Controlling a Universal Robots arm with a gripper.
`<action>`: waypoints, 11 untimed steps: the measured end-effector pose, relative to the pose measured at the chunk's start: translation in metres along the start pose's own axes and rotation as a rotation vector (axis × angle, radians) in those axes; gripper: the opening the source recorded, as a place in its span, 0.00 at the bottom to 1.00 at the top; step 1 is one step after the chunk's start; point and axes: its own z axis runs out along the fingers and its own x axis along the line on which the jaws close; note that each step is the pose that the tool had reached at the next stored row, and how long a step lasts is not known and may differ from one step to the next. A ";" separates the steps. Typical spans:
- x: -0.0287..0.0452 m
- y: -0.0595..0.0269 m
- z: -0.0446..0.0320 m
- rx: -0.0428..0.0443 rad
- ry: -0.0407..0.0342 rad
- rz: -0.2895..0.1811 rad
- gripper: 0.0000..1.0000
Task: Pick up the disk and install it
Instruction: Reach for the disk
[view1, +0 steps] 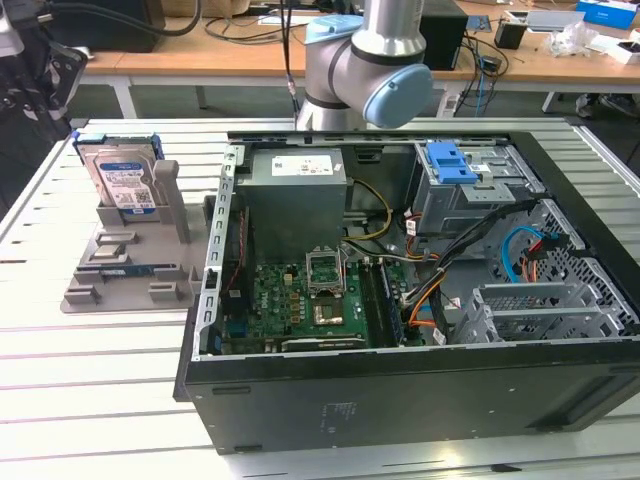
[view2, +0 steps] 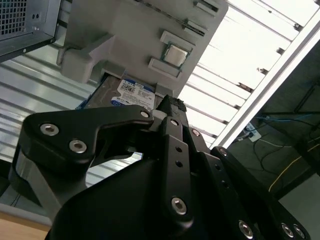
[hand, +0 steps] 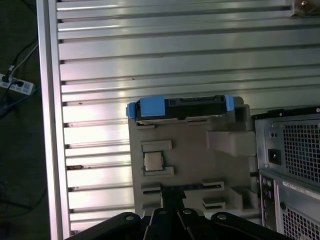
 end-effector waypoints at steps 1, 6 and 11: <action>0.0004 0.0015 0.0002 0.0001 0.0001 0.000 0.11; 0.0023 0.0100 0.0023 0.0006 0.0000 0.000 0.11; 0.0031 0.0185 0.0043 0.0009 0.0000 0.000 0.11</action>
